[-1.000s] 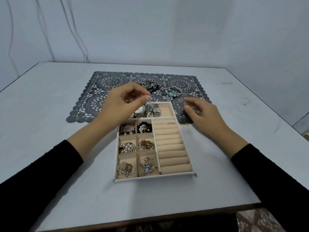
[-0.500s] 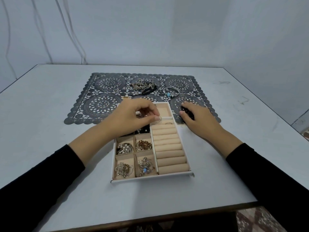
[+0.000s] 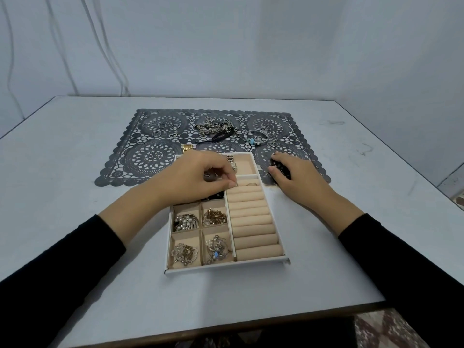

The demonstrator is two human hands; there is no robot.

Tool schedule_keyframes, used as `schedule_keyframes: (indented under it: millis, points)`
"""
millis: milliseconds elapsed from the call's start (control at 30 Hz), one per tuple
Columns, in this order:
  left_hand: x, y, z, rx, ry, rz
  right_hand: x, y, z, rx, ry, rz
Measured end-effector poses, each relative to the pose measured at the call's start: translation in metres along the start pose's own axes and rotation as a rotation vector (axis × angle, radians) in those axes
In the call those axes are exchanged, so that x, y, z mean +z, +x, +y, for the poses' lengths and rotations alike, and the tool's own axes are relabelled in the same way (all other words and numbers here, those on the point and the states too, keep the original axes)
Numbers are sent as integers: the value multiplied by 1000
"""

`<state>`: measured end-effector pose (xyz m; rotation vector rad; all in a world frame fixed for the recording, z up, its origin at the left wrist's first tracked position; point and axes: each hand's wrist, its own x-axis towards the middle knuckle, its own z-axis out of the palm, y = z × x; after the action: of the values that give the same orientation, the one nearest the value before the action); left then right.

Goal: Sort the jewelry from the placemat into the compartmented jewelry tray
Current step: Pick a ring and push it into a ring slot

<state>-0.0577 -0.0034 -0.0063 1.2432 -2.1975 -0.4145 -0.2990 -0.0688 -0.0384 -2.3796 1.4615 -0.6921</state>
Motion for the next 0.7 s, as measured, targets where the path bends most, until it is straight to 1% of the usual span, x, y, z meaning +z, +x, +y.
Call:
schedule_keyframes:
  millis: [333, 700]
  points:
    - [-2, 4, 1, -135, -73, -29, 0, 1, 1, 16, -5, -10]
    - [-2, 6, 5, -173, -76, -46, 1, 1, 2, 18, -4, -7]
